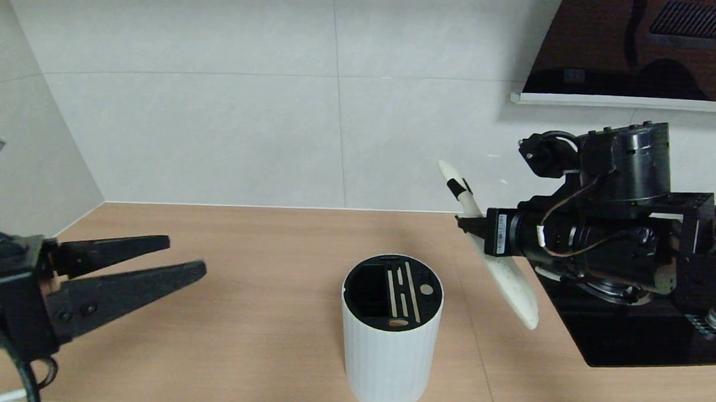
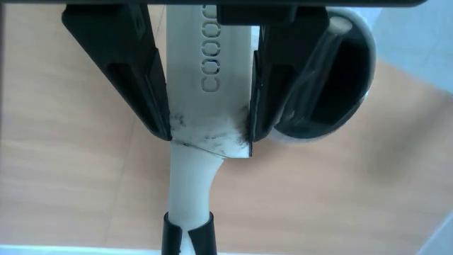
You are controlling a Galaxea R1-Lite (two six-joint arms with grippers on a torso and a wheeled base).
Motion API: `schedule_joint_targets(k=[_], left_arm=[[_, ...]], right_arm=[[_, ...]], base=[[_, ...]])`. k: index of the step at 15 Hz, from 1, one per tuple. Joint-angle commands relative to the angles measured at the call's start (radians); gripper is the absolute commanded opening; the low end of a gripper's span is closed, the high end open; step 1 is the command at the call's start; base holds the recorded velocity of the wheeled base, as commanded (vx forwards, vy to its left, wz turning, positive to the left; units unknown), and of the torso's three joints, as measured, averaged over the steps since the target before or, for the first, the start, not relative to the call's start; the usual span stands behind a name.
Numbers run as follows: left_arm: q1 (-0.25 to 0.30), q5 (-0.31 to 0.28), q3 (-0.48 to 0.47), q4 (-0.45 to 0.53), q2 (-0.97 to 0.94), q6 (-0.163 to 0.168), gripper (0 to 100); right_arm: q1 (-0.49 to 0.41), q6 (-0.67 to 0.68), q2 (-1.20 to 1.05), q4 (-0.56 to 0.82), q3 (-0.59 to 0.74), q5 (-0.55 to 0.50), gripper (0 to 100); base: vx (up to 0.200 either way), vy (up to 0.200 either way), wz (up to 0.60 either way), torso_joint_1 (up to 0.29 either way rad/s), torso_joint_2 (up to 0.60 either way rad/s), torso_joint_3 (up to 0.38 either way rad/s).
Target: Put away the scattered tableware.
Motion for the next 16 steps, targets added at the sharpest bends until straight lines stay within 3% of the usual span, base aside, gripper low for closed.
schedule_joint_targets(k=[1,2,4,6,9,13,15,16], left_arm=[[-0.136,0.001,-0.018,-0.190,0.134,-0.253,100],[-0.147,0.001,-0.015,-0.248,0.149,-0.313,100],[-0.158,0.002,-0.010,-0.323,0.172,-0.384,100],[-0.216,0.002,-0.015,-0.387,0.204,-0.516,100],[-0.254,0.027,-0.007,-0.434,0.259,-0.529,100],[-0.296,0.054,-0.031,-0.441,0.298,-0.678,100],[-0.303,0.056,-0.034,-0.481,0.313,-0.729,100],[-0.305,0.056,-0.031,-0.529,0.324,-0.776,100]], right_arm=[[0.071,0.002,-0.005,-0.002,0.014,-0.025,0],[0.080,0.004,-0.011,-0.002,0.020,-0.026,0],[0.091,0.004,-0.027,-0.003,0.032,-0.031,0],[0.117,-0.006,-0.060,-0.011,0.068,-0.031,0],[0.160,-0.004,-0.073,-0.040,0.077,-0.034,0],[0.241,0.002,-0.066,-0.086,0.080,-0.075,0],[0.266,0.005,-0.068,-0.088,0.078,-0.077,0],[0.291,0.028,-0.068,-0.088,0.075,-0.077,0]], base=[[0.000,0.000,0.00,0.000,0.00,0.000],[0.000,0.000,0.00,0.000,0.00,0.000],[0.000,0.000,0.00,0.000,0.00,0.000],[0.000,0.000,0.00,0.000,0.00,0.000],[0.000,0.000,0.00,0.000,0.00,0.000],[0.000,0.000,0.00,0.000,0.00,0.000],[0.000,0.000,0.00,0.000,0.00,0.000],[0.000,0.000,0.00,0.000,0.00,0.000]])
